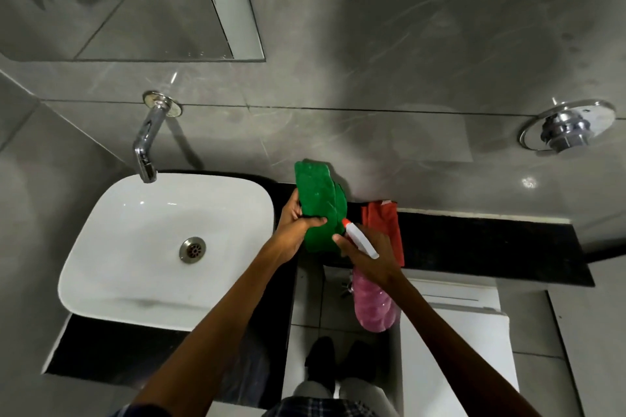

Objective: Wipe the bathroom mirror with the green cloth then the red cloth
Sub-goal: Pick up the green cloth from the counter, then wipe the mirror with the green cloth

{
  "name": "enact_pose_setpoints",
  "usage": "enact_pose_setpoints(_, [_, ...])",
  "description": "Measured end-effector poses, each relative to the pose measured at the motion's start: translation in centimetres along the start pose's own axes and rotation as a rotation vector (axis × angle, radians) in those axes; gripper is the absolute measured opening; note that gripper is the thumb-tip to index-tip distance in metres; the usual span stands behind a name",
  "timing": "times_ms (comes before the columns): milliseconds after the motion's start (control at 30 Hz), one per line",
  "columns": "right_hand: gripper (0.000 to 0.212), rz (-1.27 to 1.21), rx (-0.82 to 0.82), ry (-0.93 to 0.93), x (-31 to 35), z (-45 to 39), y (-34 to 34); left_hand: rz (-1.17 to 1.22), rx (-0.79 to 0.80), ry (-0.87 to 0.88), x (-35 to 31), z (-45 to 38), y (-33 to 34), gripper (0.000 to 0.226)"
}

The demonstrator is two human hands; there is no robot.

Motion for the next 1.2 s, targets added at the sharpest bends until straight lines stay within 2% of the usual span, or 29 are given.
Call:
enact_pose_setpoints(167, [0.023,0.067,-0.04,0.085,-2.8,0.2,-1.5,0.007,0.036,-0.028,1.7,-0.9,1.2,0.077])
enact_pose_setpoints(367, [0.032,0.008,-0.359,0.263,-8.3,0.7,-9.5,0.057,0.056,-0.094,3.1,-2.0,2.0,0.076])
enact_pose_setpoints(467, [0.033,-0.106,-0.499,0.234,-10.0,-0.9,-12.2,0.071,0.047,-0.133,3.5,-2.7,2.6,0.078])
enact_pose_setpoints(600, [0.036,-0.106,-0.614,0.207,-11.0,-3.3,-14.5,0.08,0.029,-0.162,4.3,-3.3,3.2,0.081])
enact_pose_setpoints(733, [0.036,-0.062,-0.622,0.23,-12.1,-3.9,-15.7,0.056,0.037,-0.171,4.5,-3.3,3.6,0.083])
enact_pose_setpoints(1000, [0.059,-0.095,-0.509,0.416,-12.4,-1.3,-14.5,0.057,0.036,-0.147,3.5,-2.2,3.8,0.076])
enact_pose_setpoints(1100, [0.074,-0.283,-0.633,0.622,-12.9,1.0,-12.8,0.052,0.021,-0.132,2.7,-1.2,4.0,0.08])
enact_pose_setpoints(1133, [0.066,-0.401,-0.705,0.709,-12.5,1.8,-11.6,0.051,0.017,-0.13,2.2,-0.6,4.0,0.082])
enact_pose_setpoints(1167, [0.051,-0.495,-0.706,0.757,-11.8,2.4,-10.2,0.054,0.016,-0.127,1.7,-0.2,4.0,0.082])
enact_pose_setpoints(1200, [0.039,-0.573,-0.619,0.739,-10.7,2.2,-8.8,0.065,0.018,-0.127,1.1,0.3,4.0,0.081])
Point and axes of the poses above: each hand's wrist, its own z-axis away from the middle knuckle, its own y-axis out of the palm, x = y × z, the point moved 2 cm from there along -z, towards the middle knuckle, and after that the axes turned 13 degrees about x, right-handed, at the moved point
